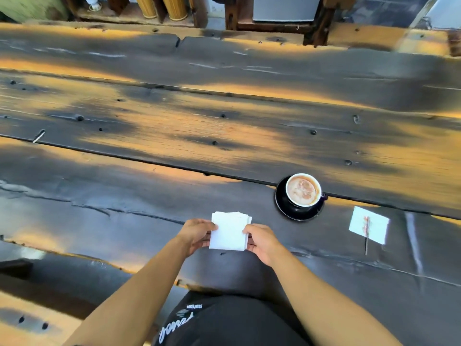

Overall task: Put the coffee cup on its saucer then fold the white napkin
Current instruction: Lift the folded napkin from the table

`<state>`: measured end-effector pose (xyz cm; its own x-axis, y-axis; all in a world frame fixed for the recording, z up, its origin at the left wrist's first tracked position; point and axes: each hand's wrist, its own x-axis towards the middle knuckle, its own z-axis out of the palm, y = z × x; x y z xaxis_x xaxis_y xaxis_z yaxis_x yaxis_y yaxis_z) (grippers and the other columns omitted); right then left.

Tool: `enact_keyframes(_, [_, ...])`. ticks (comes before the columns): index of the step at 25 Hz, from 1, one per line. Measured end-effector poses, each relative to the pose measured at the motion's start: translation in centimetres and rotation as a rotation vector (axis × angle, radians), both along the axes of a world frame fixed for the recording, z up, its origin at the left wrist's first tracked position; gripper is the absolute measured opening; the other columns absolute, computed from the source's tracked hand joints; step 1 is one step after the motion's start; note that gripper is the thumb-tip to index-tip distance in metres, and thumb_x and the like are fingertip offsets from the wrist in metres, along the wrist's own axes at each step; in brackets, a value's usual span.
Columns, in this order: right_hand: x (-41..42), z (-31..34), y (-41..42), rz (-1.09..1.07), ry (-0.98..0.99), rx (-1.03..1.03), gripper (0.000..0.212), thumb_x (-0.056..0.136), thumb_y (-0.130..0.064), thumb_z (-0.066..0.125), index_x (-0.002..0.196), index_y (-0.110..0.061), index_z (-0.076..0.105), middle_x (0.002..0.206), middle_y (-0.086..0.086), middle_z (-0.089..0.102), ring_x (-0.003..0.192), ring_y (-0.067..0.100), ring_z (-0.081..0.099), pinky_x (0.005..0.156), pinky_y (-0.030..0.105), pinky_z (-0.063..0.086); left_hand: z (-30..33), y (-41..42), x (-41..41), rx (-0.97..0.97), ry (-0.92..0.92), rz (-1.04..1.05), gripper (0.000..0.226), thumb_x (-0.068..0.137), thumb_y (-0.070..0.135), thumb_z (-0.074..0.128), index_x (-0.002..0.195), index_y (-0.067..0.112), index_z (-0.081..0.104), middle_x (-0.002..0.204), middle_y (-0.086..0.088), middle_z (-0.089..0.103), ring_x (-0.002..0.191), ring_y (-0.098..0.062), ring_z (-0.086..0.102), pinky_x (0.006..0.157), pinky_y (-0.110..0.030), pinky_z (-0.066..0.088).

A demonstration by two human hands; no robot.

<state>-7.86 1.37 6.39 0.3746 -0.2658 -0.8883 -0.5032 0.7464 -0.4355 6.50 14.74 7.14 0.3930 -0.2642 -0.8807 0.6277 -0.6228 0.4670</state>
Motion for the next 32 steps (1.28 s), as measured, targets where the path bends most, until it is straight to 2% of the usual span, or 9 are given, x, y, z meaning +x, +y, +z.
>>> enact_keyframes(3, [-1.0, -0.2, -2.1, 0.005, -0.010, -0.059, 0.018, 0.092, 0.004, 0.056, 0.103, -0.002, 0.069, 0.096, 0.013, 0.071, 0.074, 0.021, 0.066, 0.061, 0.027, 0.052, -0.2, -2.3, -0.4, -0.014, -0.014, 0.014, 0.028, 0.089, -0.002, 0.068, 0.115, -0.011, 0.061, 0.102, -0.024, 0.075, 0.084, -0.034, 0.073, 0.079, -0.046, 0.062])
enact_keyframes(5, [-1.2, -0.5, -3.4, 0.048, 0.025, -0.199, 0.020, 0.092, 0.002, 0.060, 0.108, -0.001, 0.071, 0.095, 0.009, 0.071, 0.071, 0.015, 0.063, 0.056, 0.020, 0.047, -0.3, -3.9, -0.1, -0.015, -0.051, 0.007, 0.020, 0.088, -0.003, 0.070, 0.107, -0.008, 0.063, 0.096, -0.022, 0.075, 0.080, -0.032, 0.073, 0.068, -0.039, 0.064])
enact_keyframes(9, [-0.2, -1.2, -5.8, 0.033, 0.085, -0.388, 0.016, 0.089, -0.001, 0.064, 0.089, -0.012, 0.076, 0.072, -0.006, 0.068, 0.064, 0.011, 0.054, 0.060, 0.022, 0.042, -1.1, -8.0, 0.9, -0.012, -0.139, -0.033, 0.009, 0.089, -0.001, 0.071, 0.094, 0.002, 0.065, 0.090, -0.015, 0.074, 0.076, -0.027, 0.072, 0.061, -0.031, 0.063])
enact_keyframes(12, [1.4, -1.8, -7.5, 0.128, 0.177, -0.551, 0.042, 0.090, -0.007, 0.061, 0.053, -0.024, 0.048, 0.044, -0.011, 0.039, 0.053, 0.012, 0.033, 0.052, 0.027, 0.030, -2.5, -10.5, 2.0, 0.002, -0.209, -0.064, 0.009, 0.089, 0.002, 0.072, 0.092, 0.007, 0.066, 0.098, -0.016, 0.074, 0.087, -0.030, 0.072, 0.075, -0.039, 0.063])
enact_keyframes(15, [3.1, -2.3, -8.6, 0.236, 0.239, -0.697, 0.046, 0.092, -0.009, 0.054, 0.053, -0.020, 0.032, 0.052, -0.005, 0.032, 0.059, 0.020, 0.032, 0.056, 0.033, 0.026, -3.5, -12.6, 3.0, 0.027, -0.251, -0.082, 0.010, 0.090, 0.001, 0.069, 0.092, 0.011, 0.066, 0.095, -0.012, 0.073, 0.082, -0.026, 0.069, 0.073, -0.038, 0.062])
enact_keyframes(18, [4.7, -2.7, -9.0, 0.273, 0.308, -0.813, 0.035, 0.095, -0.013, 0.051, 0.061, -0.016, 0.044, 0.062, 0.003, 0.051, 0.065, 0.028, 0.046, 0.059, 0.033, 0.031, -4.4, -13.9, 4.1, 0.054, -0.298, -0.101, 0.014, 0.088, 0.001, 0.067, 0.085, 0.015, 0.070, 0.094, -0.010, 0.075, 0.086, -0.031, 0.072, 0.084, -0.049, 0.062])
enact_keyframes(22, [6.1, -3.0, -9.6, 0.317, 0.399, -0.878, 0.021, 0.098, -0.015, 0.048, 0.092, -0.004, 0.065, 0.094, 0.017, 0.071, 0.090, 0.037, 0.064, 0.068, 0.035, 0.042, -5.3, -14.5, 4.8, 0.051, -0.300, -0.168, 0.016, 0.085, 0.006, 0.065, 0.089, 0.017, 0.076, 0.092, -0.005, 0.079, 0.088, -0.032, 0.076, 0.082, -0.051, 0.062])
enact_keyframes(26, [6.4, -3.5, -10.0, 0.398, 0.387, -0.866, 0.021, 0.094, -0.015, 0.050, 0.103, -0.003, 0.065, 0.104, 0.017, 0.071, 0.099, 0.036, 0.065, 0.075, 0.035, 0.046, -5.7, -14.7, 4.9, 0.065, -0.324, -0.214, 0.015, 0.086, 0.009, 0.065, 0.086, 0.022, 0.073, 0.090, -0.004, 0.078, 0.084, -0.029, 0.076, 0.080, -0.049, 0.063])
enact_keyframes(32, [5.5, -1.8, -9.0, 0.524, 0.394, -0.888, 0.047, 0.092, -0.018, 0.049, 0.136, -0.002, 0.045, 0.122, 0.019, 0.062, 0.111, 0.038, 0.061, 0.088, 0.042, 0.051, -5.1, -14.2, 4.6, 0.104, -0.377, -0.250, 0.007, 0.090, 0.019, 0.065, 0.094, 0.022, 0.070, 0.099, -0.004, 0.076, 0.088, -0.024, 0.069, 0.089, -0.042, 0.059])
